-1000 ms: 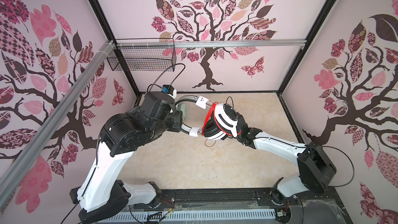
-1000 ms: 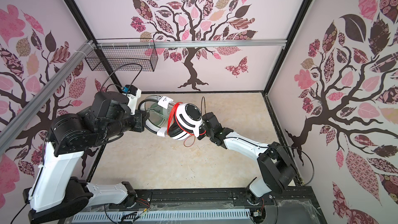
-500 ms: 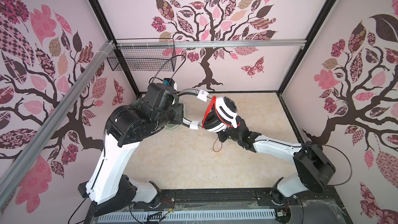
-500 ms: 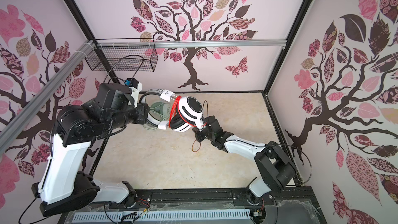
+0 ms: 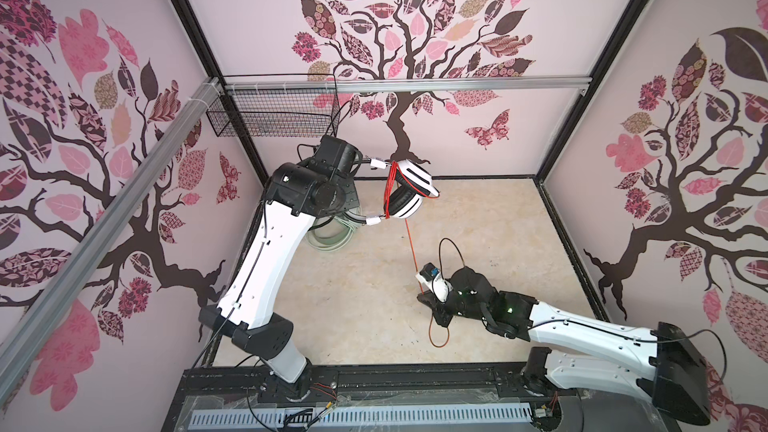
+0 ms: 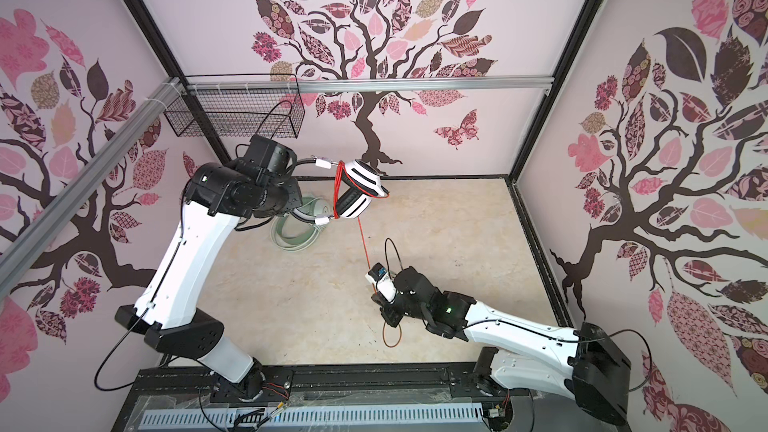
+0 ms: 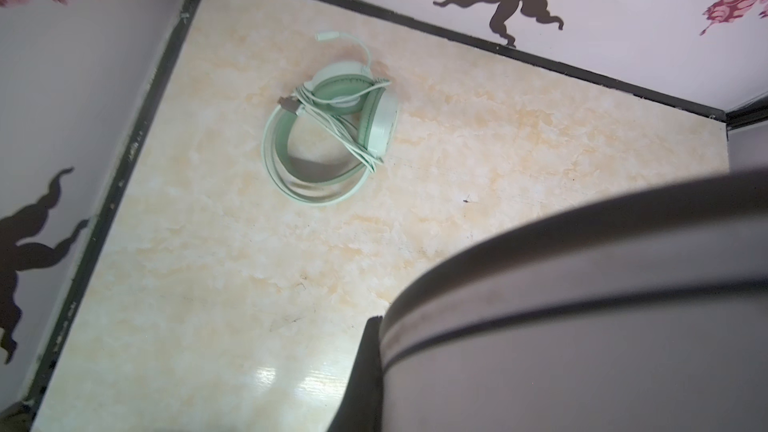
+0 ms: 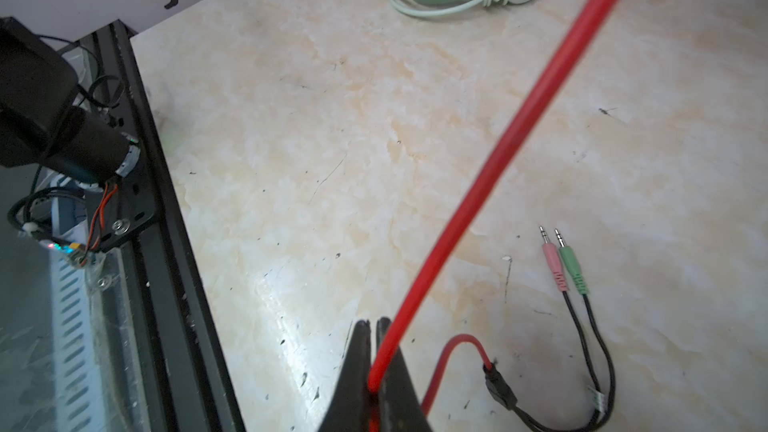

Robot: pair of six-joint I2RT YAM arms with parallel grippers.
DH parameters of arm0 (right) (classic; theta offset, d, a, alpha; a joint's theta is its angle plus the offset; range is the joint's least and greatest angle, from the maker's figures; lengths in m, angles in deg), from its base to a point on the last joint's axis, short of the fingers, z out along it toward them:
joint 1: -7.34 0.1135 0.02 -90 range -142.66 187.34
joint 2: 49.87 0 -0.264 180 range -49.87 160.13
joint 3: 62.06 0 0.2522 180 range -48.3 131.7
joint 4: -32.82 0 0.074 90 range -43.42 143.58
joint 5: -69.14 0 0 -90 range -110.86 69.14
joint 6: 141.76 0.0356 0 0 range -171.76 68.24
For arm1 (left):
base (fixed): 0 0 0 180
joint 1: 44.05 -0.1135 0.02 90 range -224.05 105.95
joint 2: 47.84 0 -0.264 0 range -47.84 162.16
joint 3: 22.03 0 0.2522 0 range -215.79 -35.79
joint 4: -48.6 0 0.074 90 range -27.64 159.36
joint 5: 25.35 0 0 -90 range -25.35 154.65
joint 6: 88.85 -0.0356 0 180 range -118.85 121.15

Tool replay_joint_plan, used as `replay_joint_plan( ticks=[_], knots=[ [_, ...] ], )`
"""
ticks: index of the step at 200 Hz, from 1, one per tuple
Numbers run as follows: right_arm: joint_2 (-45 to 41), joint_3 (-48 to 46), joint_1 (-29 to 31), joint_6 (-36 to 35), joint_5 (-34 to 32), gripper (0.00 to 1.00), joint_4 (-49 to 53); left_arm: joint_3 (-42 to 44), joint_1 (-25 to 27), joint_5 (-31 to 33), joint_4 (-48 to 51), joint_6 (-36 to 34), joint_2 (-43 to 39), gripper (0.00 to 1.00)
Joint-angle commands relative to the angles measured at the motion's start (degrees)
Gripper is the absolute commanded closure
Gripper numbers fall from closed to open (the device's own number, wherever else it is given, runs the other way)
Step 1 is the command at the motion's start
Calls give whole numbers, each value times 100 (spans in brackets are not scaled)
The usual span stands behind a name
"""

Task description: Wrap the headphones

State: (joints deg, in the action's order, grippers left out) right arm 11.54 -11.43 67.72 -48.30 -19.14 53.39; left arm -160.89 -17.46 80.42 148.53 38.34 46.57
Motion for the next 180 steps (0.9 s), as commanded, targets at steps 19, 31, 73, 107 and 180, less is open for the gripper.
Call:
replay_joint_plan(
  ticks=[19, 31, 73, 107, 180],
  knots=[
    [343, 969, 1146, 144, -837, 100, 1823, 653, -534, -1505, -1425, 1159, -48, 100],
    [494, 1218, 1285, 172, -867, 100, 1981, 949, -659, -2030, -1656, 1234, -16, 100],
    [642, 1483, 1407, 121, -1086, 100, 2087, 1348, -734, -2417, -1847, 1196, -71, 100],
    [741, 1548, 1476, 63, -701, 100, 2146, 1542, -857, -2685, -1944, 1059, -145, 100],
    [957, 1745, 1765, 144, -913, 100, 2344, 1465, -947, -2534, -1823, 804, -171, 100]
  ],
)
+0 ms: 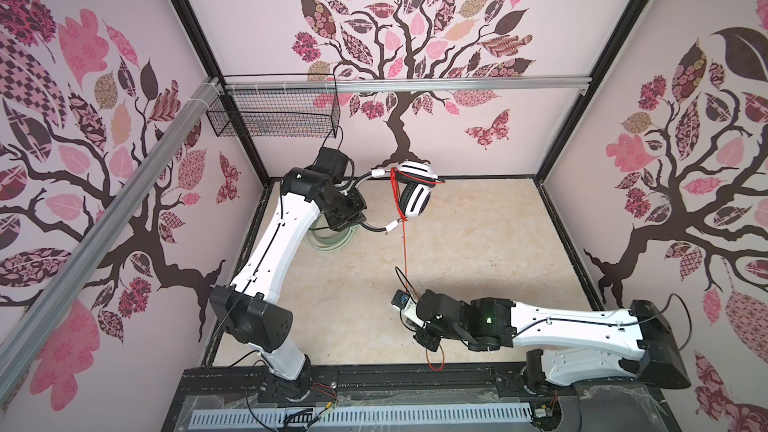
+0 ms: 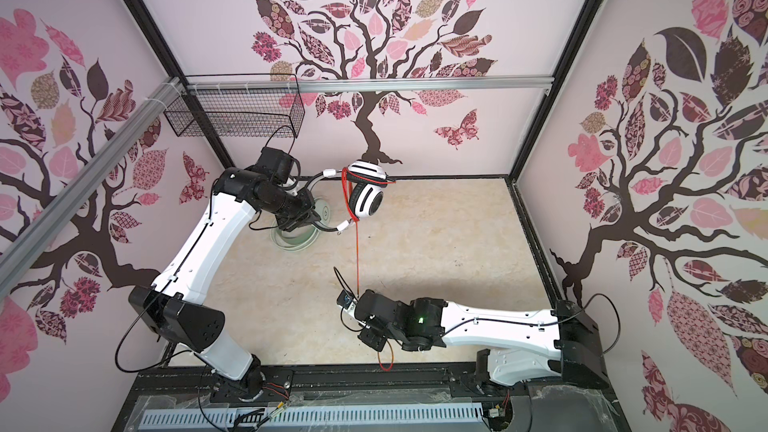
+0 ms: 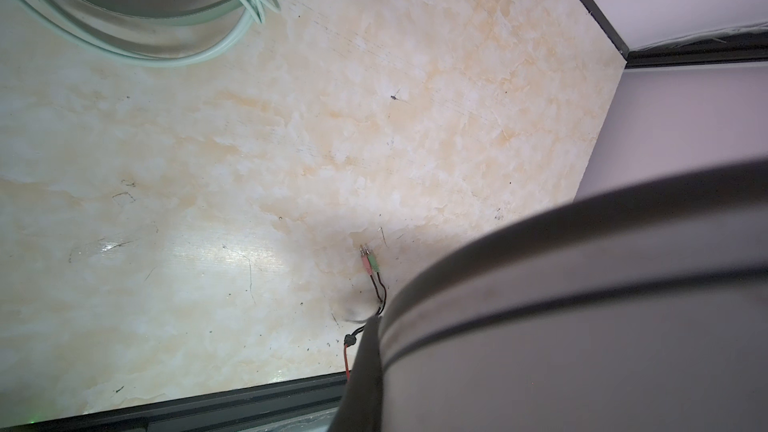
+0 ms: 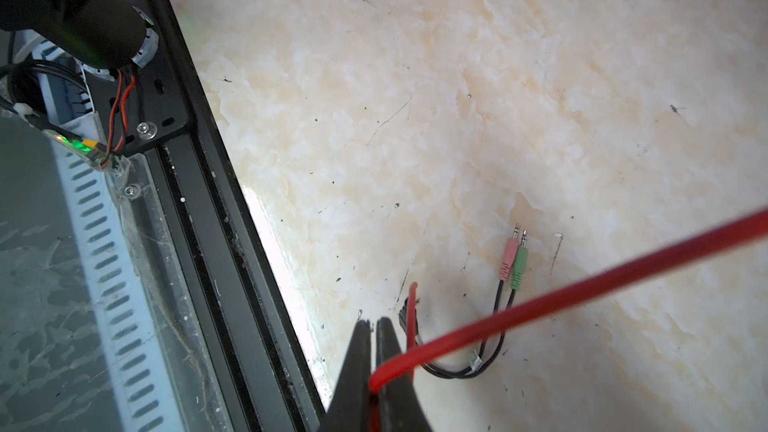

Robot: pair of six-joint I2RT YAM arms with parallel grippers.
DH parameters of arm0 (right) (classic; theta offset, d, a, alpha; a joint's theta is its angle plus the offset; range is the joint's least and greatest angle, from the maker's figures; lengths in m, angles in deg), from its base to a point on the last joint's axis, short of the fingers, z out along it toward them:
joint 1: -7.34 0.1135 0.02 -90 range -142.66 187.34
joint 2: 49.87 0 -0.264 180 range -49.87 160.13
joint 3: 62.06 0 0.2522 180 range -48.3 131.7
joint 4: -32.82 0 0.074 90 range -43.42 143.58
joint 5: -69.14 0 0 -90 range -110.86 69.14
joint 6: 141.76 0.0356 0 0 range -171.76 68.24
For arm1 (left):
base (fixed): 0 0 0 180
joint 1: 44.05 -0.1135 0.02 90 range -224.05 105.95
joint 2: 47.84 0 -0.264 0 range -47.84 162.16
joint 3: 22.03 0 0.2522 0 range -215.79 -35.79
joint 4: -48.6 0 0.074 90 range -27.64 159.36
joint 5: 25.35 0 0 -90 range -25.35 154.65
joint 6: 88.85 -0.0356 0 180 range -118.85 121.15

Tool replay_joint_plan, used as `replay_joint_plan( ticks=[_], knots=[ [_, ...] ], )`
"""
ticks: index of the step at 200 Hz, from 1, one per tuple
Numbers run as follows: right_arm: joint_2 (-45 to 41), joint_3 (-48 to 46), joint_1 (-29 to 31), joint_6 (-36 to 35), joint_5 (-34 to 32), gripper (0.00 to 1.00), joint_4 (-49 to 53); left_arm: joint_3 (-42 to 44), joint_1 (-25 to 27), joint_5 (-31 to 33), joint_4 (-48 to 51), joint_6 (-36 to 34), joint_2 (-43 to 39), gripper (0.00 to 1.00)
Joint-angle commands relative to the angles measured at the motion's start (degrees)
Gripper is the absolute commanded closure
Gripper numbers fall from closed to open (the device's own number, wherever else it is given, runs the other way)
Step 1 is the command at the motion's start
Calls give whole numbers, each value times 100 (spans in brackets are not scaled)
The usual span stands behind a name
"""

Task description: Wrap the headphones

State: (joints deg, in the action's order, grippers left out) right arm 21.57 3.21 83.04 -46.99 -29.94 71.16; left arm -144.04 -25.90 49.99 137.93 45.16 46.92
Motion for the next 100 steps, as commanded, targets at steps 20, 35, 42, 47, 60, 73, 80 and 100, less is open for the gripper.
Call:
replay_joint_plan(
  ticks=[20, 35, 42, 47, 60, 73, 80, 100],
  knots=[
    [-242, 506, 288, 50, -66, 100, 936, -249, -101, 1391, -417, -89, -203, 100],
    [-343, 770, 518, 50, -289, 100, 1330, -213, -110, 2308, -282, -202, -250, 100],
    [-367, 915, 586, 58, -419, 100, 1545, -138, -104, 2774, -251, -238, -290, 100],
    [-380, 1061, 637, 59, -527, 100, 1708, -80, -89, 3099, -217, -279, -306, 100],
    [-381, 1448, 752, 48, -811, 100, 2134, 30, 16, 4013, -97, -389, -316, 100],
    [-375, 1884, 805, -29, -1108, 100, 2508, 49, 194, 4798, 166, -449, -230, 100],
    [-354, 2118, 806, -94, -1297, 100, 2673, 73, 332, 5117, 295, -478, -177, 100],
    [-260, 2738, 800, -248, -2233, 100, 3039, 226, 820, 5956, 641, -536, -65, 100]
  ],
)
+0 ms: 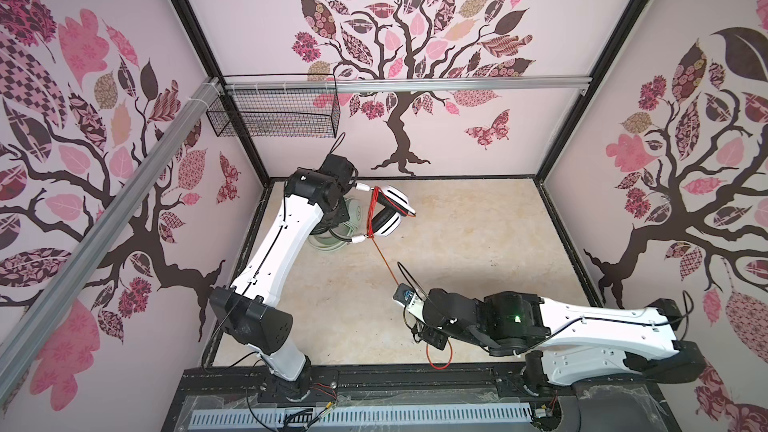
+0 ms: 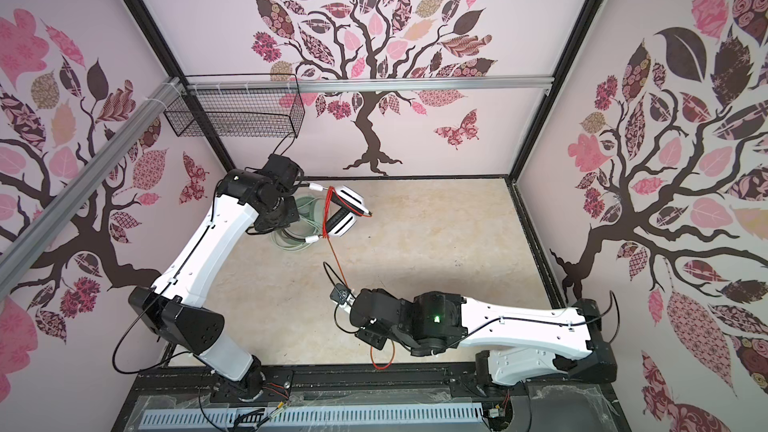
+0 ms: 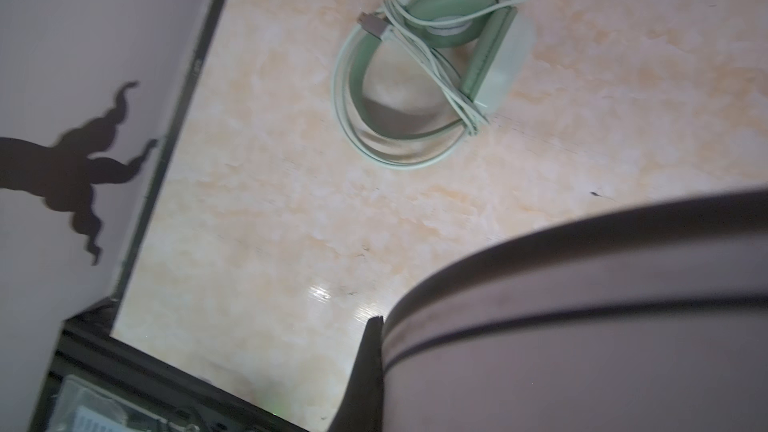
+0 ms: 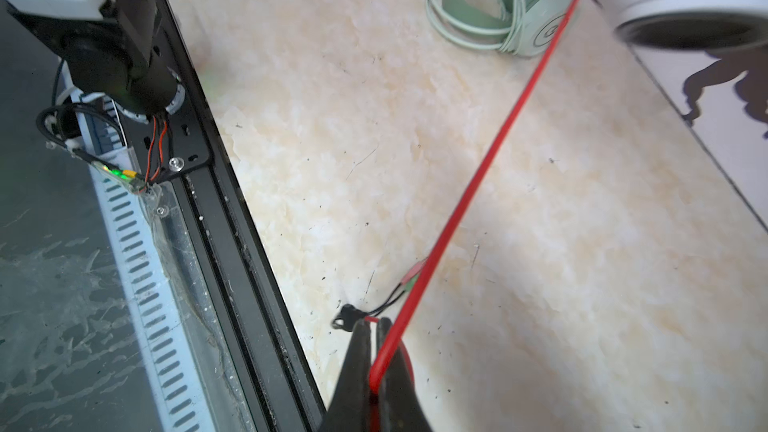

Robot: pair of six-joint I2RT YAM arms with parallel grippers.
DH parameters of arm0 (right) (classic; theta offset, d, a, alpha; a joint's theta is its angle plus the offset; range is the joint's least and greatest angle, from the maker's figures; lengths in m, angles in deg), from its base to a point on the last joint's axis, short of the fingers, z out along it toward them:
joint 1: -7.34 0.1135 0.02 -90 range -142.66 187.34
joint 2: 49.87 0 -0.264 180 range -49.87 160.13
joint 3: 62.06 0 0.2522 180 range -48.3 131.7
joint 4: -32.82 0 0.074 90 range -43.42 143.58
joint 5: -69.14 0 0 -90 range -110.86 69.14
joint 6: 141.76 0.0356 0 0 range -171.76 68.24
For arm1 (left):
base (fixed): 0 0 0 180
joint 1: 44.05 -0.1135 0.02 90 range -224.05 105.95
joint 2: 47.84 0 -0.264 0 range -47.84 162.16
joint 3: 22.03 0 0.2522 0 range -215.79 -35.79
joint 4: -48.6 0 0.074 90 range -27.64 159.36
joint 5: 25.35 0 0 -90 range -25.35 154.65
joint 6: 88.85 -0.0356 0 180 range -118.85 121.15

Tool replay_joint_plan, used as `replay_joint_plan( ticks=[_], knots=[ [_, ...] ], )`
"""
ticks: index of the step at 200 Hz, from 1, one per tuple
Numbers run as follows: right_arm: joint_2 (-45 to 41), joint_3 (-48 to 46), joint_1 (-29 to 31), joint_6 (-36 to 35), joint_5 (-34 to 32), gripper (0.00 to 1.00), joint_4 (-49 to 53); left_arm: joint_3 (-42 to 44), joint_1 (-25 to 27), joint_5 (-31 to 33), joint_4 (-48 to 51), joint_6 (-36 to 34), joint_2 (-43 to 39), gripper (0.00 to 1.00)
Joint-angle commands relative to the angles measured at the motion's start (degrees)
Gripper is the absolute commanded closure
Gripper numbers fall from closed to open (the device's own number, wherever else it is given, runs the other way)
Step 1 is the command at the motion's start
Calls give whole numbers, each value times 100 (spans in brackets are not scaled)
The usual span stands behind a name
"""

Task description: Wrap the headphones

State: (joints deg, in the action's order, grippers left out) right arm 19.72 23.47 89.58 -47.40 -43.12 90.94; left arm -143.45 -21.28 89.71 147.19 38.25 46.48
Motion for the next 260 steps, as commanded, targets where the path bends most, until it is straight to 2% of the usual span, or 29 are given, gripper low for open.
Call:
replay_joint_plan(
  ticks=[1, 13, 25, 56, 71, 85, 104, 118, 135, 159, 181, 199, 218, 240, 260],
  knots=[
    [-67, 745, 145, -216, -997, 100, 1072, 175, 381, 2011, -271, 147, -25, 100],
    [-5, 1004, 123, -315, -1724, 100, 1140, 380, 602, 2182, -194, -54, -36, 100],
    [82, 1176, -25, -489, -2159, 100, 1139, 641, 860, 2221, -194, -339, -127, 100],
    [191, 980, -701, -1068, -2730, 100, 683, 1333, 1673, 2509, -163, -740, -558, 100],
    [284, 868, -874, -1272, -3086, 100, 518, 1493, 1935, 2660, 26, -651, -709, 100],
    [377, 824, -991, -1408, -3196, 100, 385, 1440, 2088, 2834, 423, -399, -733, 100],
    [393, 647, -1259, -1664, -2996, 100, -107, 1431, 2263, 2478, 519, -557, -860, 100],
    [386, 536, -1577, -1798, -2650, 100, -443, 1490, 2525, 2019, 426, -765, -1047, 100],
    [323, 361, -2017, -1959, -2145, 98, -972, 1699, 2697, 1084, 85, -1048, -1364, 100],
    [199, 60, -2943, -1961, -494, 95, -1699, 2026, 2698, -201, -418, -1269, -1962, 100],
    [294, -155, -3676, -1777, 807, 86, -2183, 2014, 2703, -728, -454, -1183, -2255, 100],
    [416, -474, -4302, -1491, 2126, 77, -2727, 1829, 2700, -1239, -473, -1107, -2379, 100],
    [592, -769, -4733, -1250, 3289, 75, -3303, 1528, 2648, -1940, -584, -1060, -2465, 100],
    [864, -841, -4787, -1070, 3746, 74, -3666, 1109, 2383, -2903, -718, -1040, -2441, 100],
    [1078, -952, -4789, -854, 4030, 72, -3999, 536, 2061, -3278, -604, -1036, -2307, 100]
  ],
)
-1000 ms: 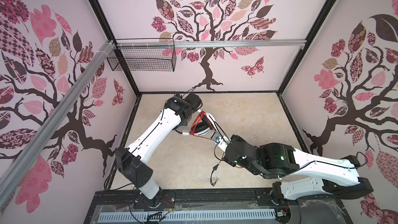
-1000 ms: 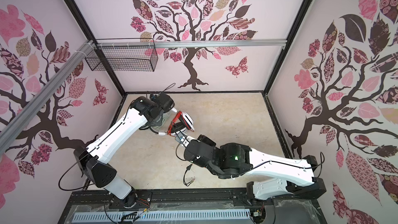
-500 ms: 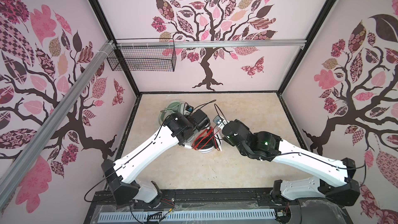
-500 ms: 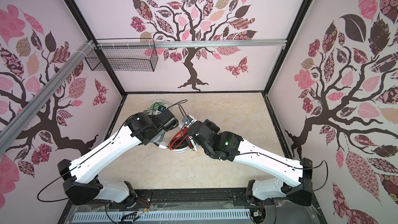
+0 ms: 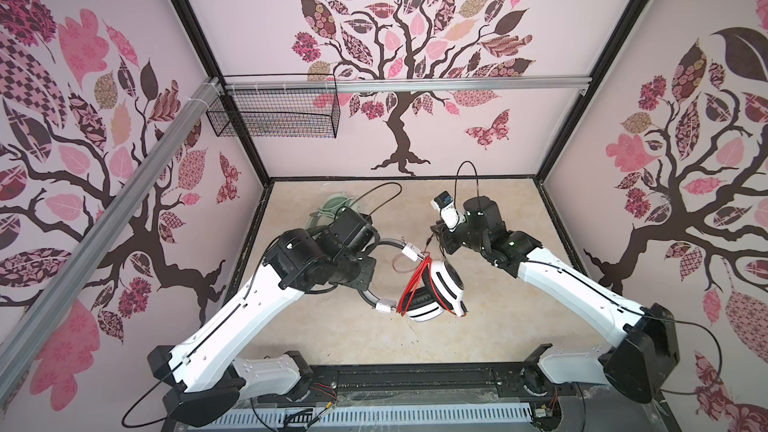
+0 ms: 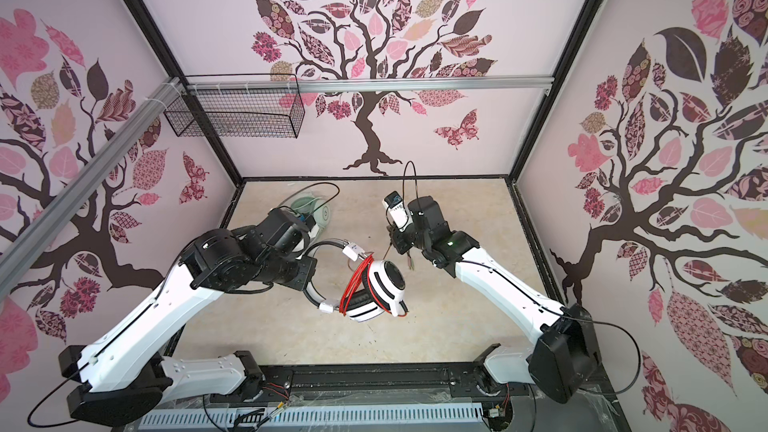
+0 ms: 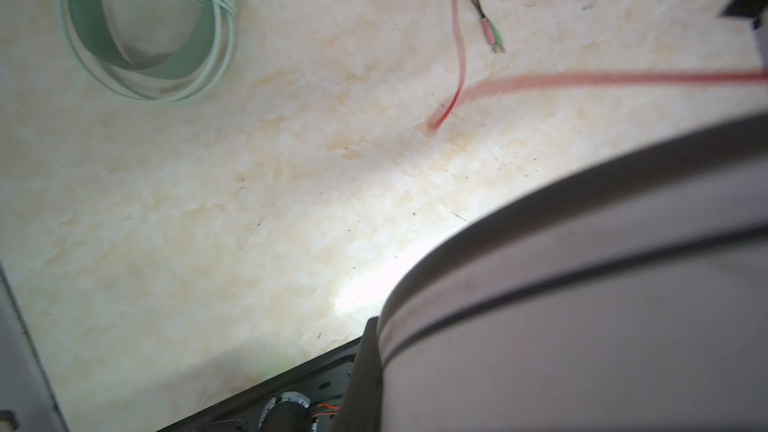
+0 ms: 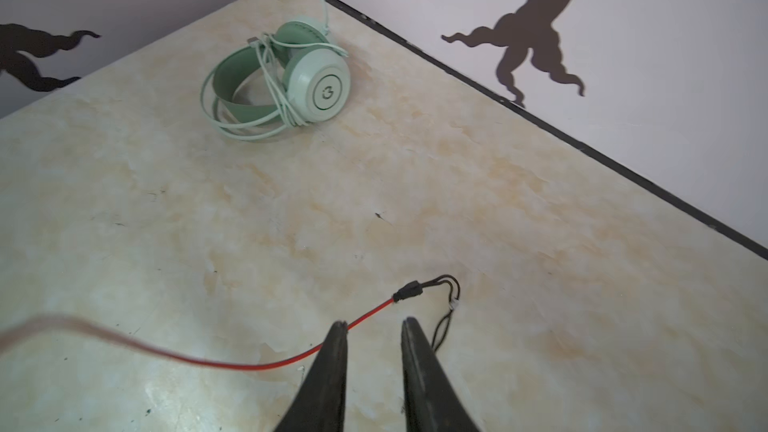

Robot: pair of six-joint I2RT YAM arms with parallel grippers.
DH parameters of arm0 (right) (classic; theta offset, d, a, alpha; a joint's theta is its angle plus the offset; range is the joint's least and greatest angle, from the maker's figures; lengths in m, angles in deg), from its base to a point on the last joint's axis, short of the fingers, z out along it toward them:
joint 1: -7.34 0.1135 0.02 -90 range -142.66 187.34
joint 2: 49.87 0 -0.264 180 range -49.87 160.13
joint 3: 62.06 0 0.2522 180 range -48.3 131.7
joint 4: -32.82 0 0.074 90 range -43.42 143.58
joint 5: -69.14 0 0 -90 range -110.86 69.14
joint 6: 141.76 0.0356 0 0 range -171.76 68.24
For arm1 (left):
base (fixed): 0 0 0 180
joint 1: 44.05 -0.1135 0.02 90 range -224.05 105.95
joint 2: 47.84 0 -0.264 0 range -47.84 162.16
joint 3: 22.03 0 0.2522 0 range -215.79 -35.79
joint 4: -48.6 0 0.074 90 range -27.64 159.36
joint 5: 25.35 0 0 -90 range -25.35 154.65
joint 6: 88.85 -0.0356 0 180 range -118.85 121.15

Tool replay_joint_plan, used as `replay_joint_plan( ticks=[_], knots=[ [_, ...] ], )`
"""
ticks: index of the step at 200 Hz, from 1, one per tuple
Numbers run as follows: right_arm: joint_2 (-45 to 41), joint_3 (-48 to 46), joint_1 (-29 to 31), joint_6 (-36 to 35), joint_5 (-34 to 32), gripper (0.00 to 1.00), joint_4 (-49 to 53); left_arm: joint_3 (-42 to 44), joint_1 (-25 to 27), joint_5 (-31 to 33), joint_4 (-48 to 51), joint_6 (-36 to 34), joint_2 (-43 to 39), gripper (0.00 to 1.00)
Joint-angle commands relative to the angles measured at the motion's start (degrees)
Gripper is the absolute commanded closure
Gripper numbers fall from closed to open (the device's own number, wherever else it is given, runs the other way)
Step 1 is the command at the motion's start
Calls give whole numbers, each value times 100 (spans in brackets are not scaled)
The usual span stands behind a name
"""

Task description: Wrap the headphones

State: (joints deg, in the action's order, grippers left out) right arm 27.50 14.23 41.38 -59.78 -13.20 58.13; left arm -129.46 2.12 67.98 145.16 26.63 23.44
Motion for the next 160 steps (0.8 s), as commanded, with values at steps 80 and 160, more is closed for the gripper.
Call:
replay_joint_plan(
  ticks=[80, 160],
  knots=[
    [-689, -1594, -202, 1470, 22, 55, -822, -3050, -473, -663, -18, 250, 863, 100],
    [-3066, -3113, -917, 2459, 1276, 52, -710, -4435, -483, -348, 104, 421, 1628, 100]
  ],
)
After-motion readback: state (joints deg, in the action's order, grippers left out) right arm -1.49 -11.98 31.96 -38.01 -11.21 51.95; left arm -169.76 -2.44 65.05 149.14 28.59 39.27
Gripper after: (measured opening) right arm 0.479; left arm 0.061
